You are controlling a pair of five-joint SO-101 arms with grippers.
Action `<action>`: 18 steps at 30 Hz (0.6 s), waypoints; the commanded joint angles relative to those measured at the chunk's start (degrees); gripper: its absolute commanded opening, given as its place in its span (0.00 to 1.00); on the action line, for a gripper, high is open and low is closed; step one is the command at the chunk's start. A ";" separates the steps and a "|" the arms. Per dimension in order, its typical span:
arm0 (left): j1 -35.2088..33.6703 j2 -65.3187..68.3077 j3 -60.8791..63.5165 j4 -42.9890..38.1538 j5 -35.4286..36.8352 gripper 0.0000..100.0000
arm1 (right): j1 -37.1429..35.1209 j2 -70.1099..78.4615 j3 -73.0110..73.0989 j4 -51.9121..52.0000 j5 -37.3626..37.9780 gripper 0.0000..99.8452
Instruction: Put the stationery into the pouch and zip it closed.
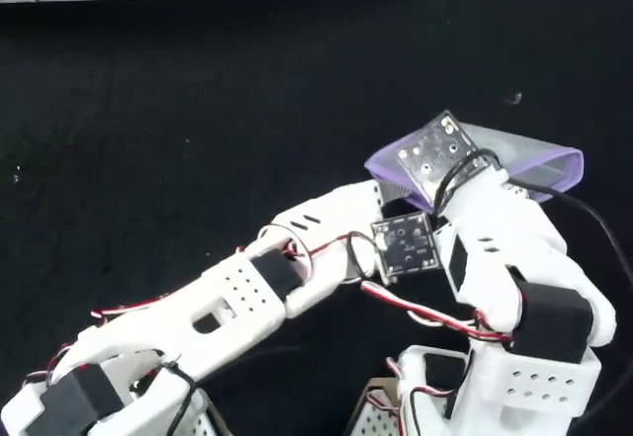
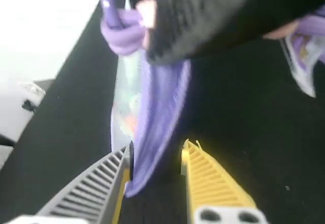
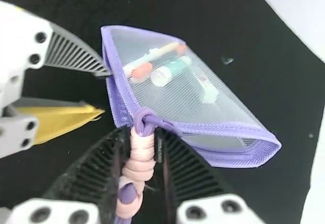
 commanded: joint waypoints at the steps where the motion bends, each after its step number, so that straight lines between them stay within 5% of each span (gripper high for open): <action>1: 0.84 2.99 -4.88 -5.89 1.41 0.17 | -2.02 0.31 -3.74 2.73 -0.62 0.01; 12: 1.01 5.80 -6.37 -15.74 10.73 0.16 | -2.90 0.31 -7.78 5.36 -3.34 0.01; 18: 0.92 6.15 -6.29 -16.09 10.81 0.04 | -2.81 0.48 -7.87 4.92 -4.31 0.01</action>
